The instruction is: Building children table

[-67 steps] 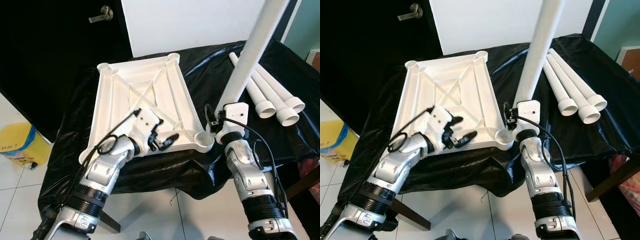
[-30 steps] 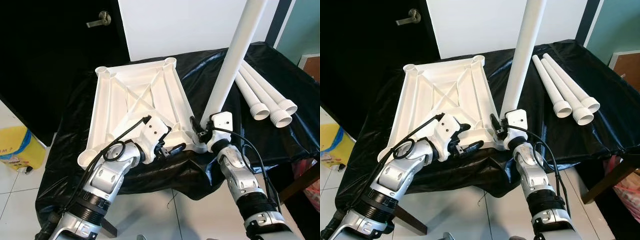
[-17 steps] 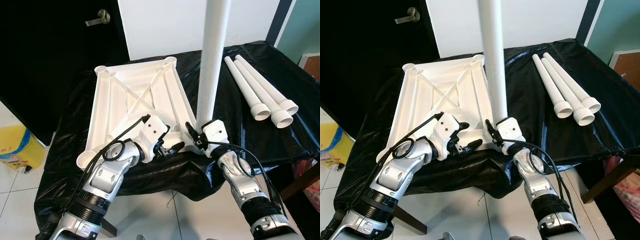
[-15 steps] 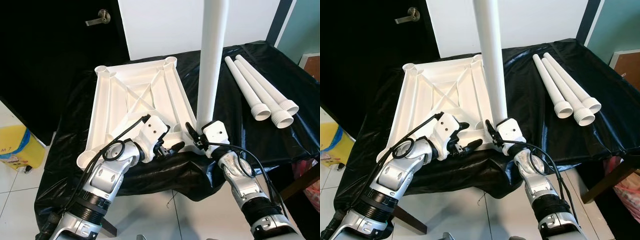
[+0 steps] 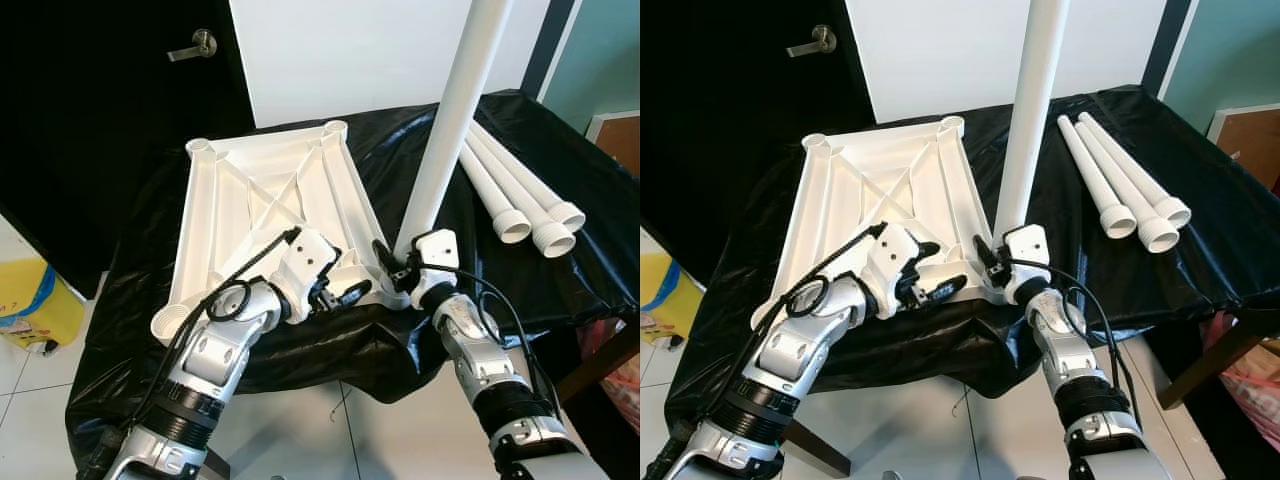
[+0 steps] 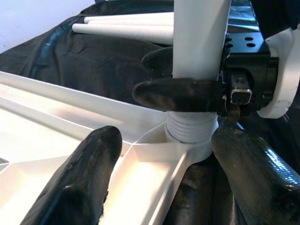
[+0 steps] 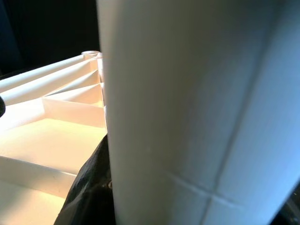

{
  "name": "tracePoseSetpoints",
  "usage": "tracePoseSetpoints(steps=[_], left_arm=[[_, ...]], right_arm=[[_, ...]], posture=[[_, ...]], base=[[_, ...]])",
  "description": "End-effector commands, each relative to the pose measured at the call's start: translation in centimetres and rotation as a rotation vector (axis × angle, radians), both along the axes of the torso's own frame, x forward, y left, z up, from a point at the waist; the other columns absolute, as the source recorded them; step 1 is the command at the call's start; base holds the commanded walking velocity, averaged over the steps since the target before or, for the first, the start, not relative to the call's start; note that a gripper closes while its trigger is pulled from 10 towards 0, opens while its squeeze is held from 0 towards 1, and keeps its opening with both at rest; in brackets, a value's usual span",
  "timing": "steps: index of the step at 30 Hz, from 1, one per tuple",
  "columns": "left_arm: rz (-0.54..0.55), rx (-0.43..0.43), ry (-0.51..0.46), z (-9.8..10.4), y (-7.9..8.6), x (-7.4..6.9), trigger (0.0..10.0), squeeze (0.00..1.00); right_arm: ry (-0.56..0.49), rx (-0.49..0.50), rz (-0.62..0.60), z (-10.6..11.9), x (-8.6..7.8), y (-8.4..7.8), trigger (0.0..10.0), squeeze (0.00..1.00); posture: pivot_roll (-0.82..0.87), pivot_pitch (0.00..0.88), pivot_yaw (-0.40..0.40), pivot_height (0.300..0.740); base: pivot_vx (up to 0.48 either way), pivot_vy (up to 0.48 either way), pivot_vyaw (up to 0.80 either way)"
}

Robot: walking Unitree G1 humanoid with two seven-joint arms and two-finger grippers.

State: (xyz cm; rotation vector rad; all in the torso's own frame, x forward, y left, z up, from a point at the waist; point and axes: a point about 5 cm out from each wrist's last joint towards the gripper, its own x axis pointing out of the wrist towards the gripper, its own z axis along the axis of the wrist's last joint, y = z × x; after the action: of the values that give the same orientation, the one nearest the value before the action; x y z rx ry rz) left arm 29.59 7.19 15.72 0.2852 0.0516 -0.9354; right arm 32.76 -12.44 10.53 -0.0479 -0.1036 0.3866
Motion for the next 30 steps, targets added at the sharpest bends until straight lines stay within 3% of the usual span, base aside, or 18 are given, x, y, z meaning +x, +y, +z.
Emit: tracePoseSetpoints(steps=[1, 9, 14, 25, 30], left_arm=[[0.053, 0.003, -0.029, 0.3, 0.4, 0.2, 10.0, 0.0], [0.062, -0.001, -0.032, 0.3, 0.5, 0.1, 10.0, 0.0], [0.068, -0.006, -0.035, 0.3, 0.5, 0.1, 10.0, 0.0], [0.069, -0.009, -0.04, 0.4, 0.4, 0.2, 10.0, 0.0], [0.067, -0.011, -0.046, 0.5, 0.3, 0.2, 10.0, 0.0]], right_arm=[[0.204, 0.003, -0.032, -3.9, -1.1, -0.6, 10.0, 0.0], [0.254, 0.094, -0.14, -4.0, -0.7, -1.3, 10.0, 0.0], [0.243, 0.088, -0.22, -3.9, -0.8, -1.4, 10.0, 0.0], [0.209, 0.07, -0.264, -3.9, -1.1, -1.0, 10.0, 0.0], [0.123, 0.137, -0.525, -2.8, -1.4, -1.7, 10.0, 0.0]], posture=[[-0.11, 0.0, 0.055, 0.74], [-0.1, 0.001, 0.048, 0.74], [-0.11, 0.003, 0.048, 0.74], [-0.11, 0.0, 0.047, 0.74], [-0.11, 0.0, 0.043, 0.74]], base=[[0.0, 0.0, 0.0], [0.0, 0.0, 0.0], [0.0, 0.0, 0.0], [0.0, 0.0, 0.0], [0.0, 0.0, 0.0]])
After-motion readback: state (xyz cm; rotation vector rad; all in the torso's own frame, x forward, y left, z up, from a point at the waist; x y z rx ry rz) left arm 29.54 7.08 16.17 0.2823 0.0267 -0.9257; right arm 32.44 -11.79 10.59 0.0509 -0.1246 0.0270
